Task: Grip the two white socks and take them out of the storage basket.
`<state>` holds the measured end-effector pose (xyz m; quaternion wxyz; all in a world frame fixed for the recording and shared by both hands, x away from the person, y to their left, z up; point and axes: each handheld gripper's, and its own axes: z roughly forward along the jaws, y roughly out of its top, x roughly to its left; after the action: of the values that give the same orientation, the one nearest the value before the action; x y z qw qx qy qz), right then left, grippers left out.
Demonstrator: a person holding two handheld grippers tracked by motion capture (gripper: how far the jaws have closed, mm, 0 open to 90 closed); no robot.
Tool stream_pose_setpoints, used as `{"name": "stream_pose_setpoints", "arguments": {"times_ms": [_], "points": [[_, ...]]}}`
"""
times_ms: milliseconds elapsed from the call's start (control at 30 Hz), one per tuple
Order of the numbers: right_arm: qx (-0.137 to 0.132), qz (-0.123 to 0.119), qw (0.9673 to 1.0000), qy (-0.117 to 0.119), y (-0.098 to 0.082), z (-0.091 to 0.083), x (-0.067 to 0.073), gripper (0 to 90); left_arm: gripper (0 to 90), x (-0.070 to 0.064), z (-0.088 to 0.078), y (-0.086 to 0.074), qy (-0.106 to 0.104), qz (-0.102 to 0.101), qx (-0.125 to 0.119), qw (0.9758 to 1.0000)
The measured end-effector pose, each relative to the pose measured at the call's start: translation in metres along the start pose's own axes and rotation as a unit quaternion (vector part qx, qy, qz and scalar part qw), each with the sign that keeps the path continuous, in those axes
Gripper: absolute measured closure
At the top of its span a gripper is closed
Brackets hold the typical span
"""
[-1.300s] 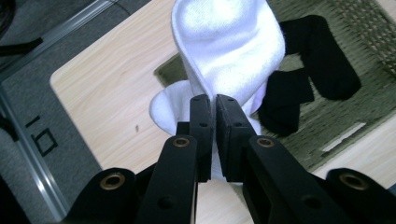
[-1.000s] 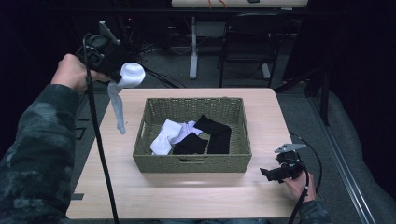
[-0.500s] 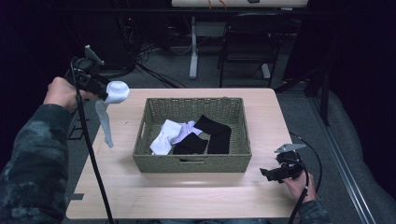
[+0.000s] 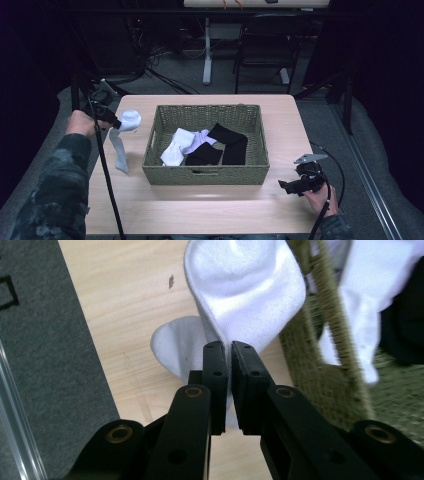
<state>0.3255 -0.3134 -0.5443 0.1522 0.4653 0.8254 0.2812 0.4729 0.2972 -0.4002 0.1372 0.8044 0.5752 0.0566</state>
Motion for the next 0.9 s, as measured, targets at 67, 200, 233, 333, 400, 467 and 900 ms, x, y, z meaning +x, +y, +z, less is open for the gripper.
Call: {"name": "stream_pose_setpoints", "arguments": {"times_ms": [67, 200, 233, 333, 400, 467, 900], "points": [[0.001, -0.002, 1.0, -0.003, 0.0, 0.0, -0.001, 0.6, 85.2, 0.004, 0.013, -0.003, 0.003, -0.005, 0.007, 1.0], [-0.003, 0.001, 1.0, -0.002, -0.001, 0.0, -0.001, 0.6, 85.1, 0.009, 0.037, -0.011, -0.001, -0.025, 0.017, 0.9995], [-0.003, 0.001, 1.0, -0.002, -0.001, 0.0, -0.001, 0.6, 85.1, 0.009, 0.037, -0.011, -0.001, -0.025, 0.017, 0.9995], [-0.004, 0.001, 1.0, -0.001, -0.001, -0.001, -0.001, 0.6, 84.7, 0.012, 0.054, -0.017, -0.007, -0.036, 0.017, 0.9992], [-0.004, 0.003, 1.0, -0.001, -0.001, -0.002, -0.001, 0.6, 84.0, 0.014, 0.074, -0.023, -0.016, -0.043, 0.024, 0.9986], [-0.004, 0.001, 1.0, -0.003, -0.001, -0.001, -0.001, 0.6, 81.9, 0.015, 0.08, -0.025, -0.018, -0.046, 0.026, 0.9985], [-0.003, 0.004, 1.0, -0.002, -0.001, -0.001, 0.0, 0.6, 30.0, 0.02, 0.068, -0.034, -0.004, -0.071, 0.003, 0.9975]]}}
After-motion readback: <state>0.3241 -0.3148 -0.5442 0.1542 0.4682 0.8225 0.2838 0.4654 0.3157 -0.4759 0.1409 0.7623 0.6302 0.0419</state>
